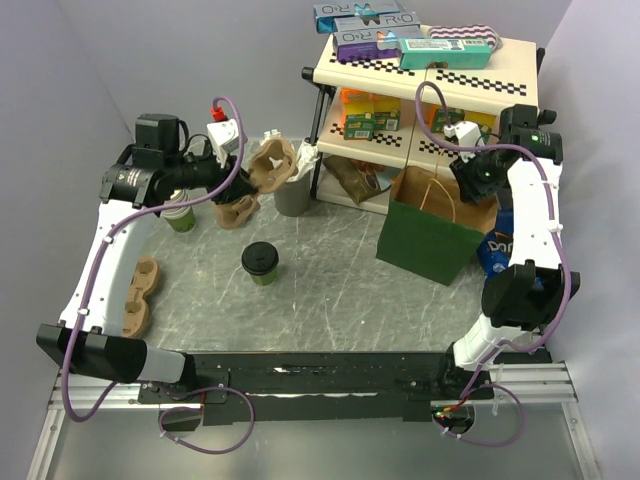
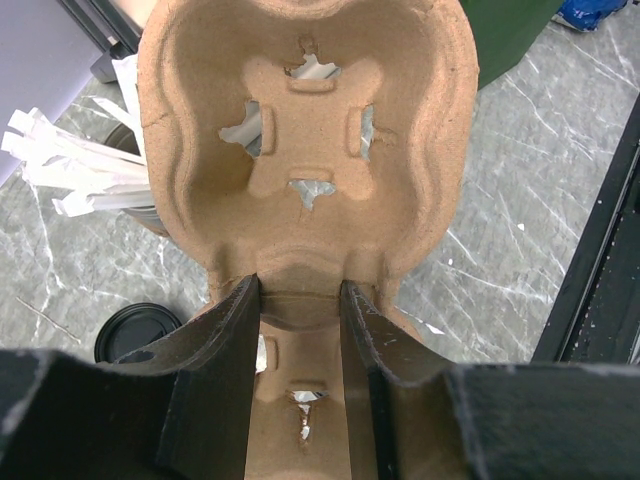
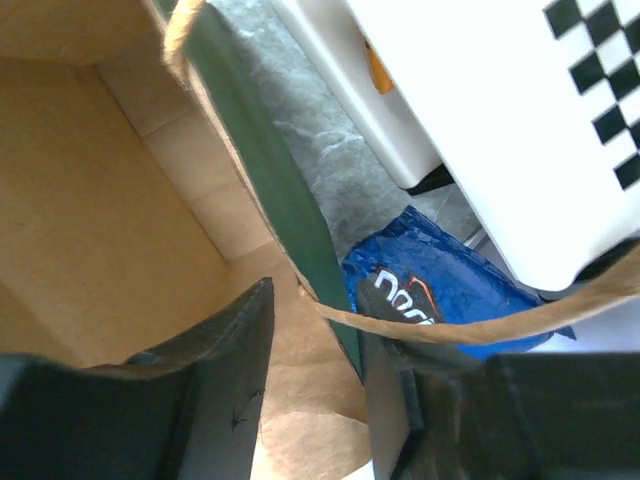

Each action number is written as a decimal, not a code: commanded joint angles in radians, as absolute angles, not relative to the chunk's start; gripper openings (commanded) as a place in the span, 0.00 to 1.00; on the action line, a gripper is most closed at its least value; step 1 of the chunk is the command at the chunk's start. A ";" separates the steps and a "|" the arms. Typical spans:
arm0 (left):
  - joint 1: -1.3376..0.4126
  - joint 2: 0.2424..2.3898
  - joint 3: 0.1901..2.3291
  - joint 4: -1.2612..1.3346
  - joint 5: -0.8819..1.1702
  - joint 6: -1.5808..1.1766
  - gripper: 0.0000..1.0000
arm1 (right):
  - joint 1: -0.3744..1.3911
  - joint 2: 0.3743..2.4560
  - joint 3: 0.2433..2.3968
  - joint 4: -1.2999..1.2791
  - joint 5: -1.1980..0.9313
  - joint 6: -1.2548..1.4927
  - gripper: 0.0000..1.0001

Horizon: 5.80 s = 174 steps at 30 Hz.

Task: Pack the takeout coffee

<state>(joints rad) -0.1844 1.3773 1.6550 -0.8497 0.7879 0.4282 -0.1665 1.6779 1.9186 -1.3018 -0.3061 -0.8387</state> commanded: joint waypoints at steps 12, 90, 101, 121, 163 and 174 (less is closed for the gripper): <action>-0.209 1.405 1.678 -0.819 0.805 0.428 0.01 | -0.250 1.609 1.948 -1.198 -0.342 -0.739 0.04; -0.782 1.058 1.223 -0.133 0.520 0.655 0.01 | 0.242 0.936 1.181 -0.795 -0.459 -0.601 0.00; -1.023 1.081 1.092 0.020 0.463 0.749 0.01 | 0.244 0.966 1.206 -0.790 -0.494 -0.540 0.00; -1.083 1.259 1.244 0.037 0.506 0.845 0.01 | 0.244 0.896 1.160 -0.796 -0.517 -0.535 0.00; -1.198 1.584 1.524 -0.377 0.255 0.925 0.01 | 0.244 0.755 1.103 -0.879 -0.497 -0.574 0.00; -1.216 1.631 1.609 -0.529 0.111 0.890 0.01 | 0.247 0.762 1.101 -0.861 -0.457 -0.561 0.00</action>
<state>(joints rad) -1.2098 1.6577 1.6146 -0.5243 0.1814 0.9115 0.2379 0.7624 1.1042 -0.8745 -0.4568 -0.5663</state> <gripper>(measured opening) 0.376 0.006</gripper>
